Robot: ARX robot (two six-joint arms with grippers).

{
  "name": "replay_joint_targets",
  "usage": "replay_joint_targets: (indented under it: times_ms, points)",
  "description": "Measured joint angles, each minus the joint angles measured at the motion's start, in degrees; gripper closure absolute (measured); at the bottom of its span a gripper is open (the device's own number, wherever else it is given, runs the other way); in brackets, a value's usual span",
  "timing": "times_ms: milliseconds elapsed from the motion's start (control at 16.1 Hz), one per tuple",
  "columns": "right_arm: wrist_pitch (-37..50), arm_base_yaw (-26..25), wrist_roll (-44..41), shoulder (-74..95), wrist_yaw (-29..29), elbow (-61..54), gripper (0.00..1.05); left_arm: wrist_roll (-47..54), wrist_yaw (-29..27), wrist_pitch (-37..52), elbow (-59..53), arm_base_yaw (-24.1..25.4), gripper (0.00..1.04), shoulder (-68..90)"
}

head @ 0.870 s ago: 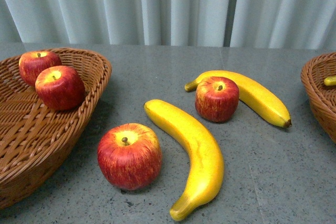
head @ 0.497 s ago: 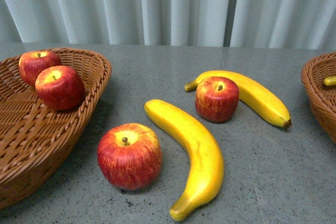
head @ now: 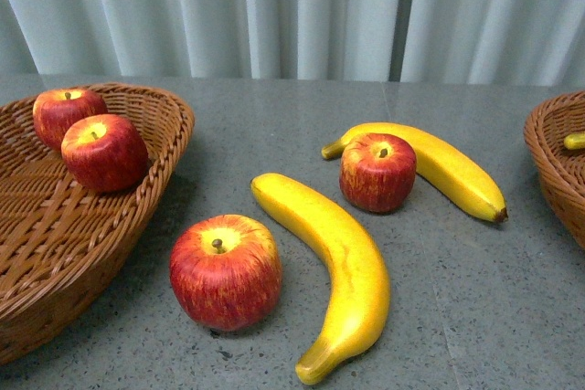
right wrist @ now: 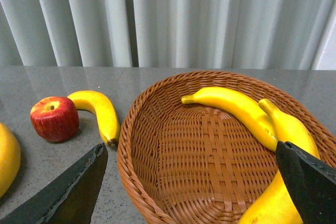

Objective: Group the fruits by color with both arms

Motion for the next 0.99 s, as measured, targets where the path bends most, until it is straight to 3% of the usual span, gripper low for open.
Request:
replay_joint_targets:
  times_ms: [621, 683, 746, 808, 870, 994]
  points:
    - [0.0, 0.0, 0.0, 0.0, 0.0, 0.0, 0.06, -0.1, -0.3, -0.2, 0.0, 0.0, 0.07, 0.0]
    - [0.0, 0.0, 0.0, 0.0, 0.1, 0.0, 0.06, -2.6, -11.3, -7.8, 2.9, -5.1, 0.07, 4.6]
    - [0.0, 0.0, 0.0, 0.0, 0.0, 0.0, 0.06, -3.0, -18.6, -9.4, 5.2, -8.1, 0.07, 9.8]
    - [0.0, 0.0, 0.0, 0.0, -0.1, 0.0, 0.06, -3.0, -23.1, -7.1, 6.3, -7.5, 0.07, 12.8]
    - [0.0, 0.0, 0.0, 0.0, 0.0, 0.0, 0.06, -2.7, -24.6, -4.3, 7.1, -5.4, 0.07, 14.8]
    - [0.0, 0.0, 0.0, 0.0, 0.0, 0.0, 0.06, -0.3, -21.4, 3.2, 10.6, -1.3, 0.07, 19.9]
